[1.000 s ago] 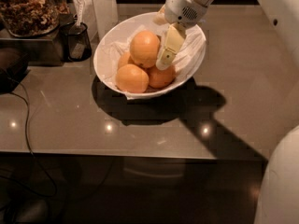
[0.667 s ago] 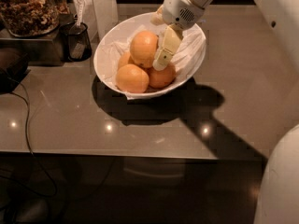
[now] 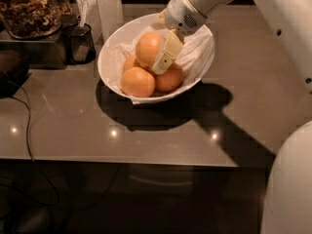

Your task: Pick orange from white bowl

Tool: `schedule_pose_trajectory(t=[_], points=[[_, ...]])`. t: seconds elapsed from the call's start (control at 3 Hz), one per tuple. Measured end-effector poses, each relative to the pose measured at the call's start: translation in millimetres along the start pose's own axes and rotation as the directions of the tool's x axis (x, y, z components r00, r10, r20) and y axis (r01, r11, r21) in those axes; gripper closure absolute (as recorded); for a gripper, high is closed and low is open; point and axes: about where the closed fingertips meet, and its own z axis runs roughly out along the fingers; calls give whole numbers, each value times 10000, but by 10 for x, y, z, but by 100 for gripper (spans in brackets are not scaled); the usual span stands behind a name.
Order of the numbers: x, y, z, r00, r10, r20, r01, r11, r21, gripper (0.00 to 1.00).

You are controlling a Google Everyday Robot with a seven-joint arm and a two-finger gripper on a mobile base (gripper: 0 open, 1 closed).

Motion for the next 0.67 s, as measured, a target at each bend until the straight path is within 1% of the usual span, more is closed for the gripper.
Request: schedule_pose_trajectory(t=[0.33, 0.67], points=[[-25, 10, 44, 9992, 81, 394, -79, 9999, -73, 0], [-27, 11, 47, 9991, 87, 419, -84, 9999, -77, 18]])
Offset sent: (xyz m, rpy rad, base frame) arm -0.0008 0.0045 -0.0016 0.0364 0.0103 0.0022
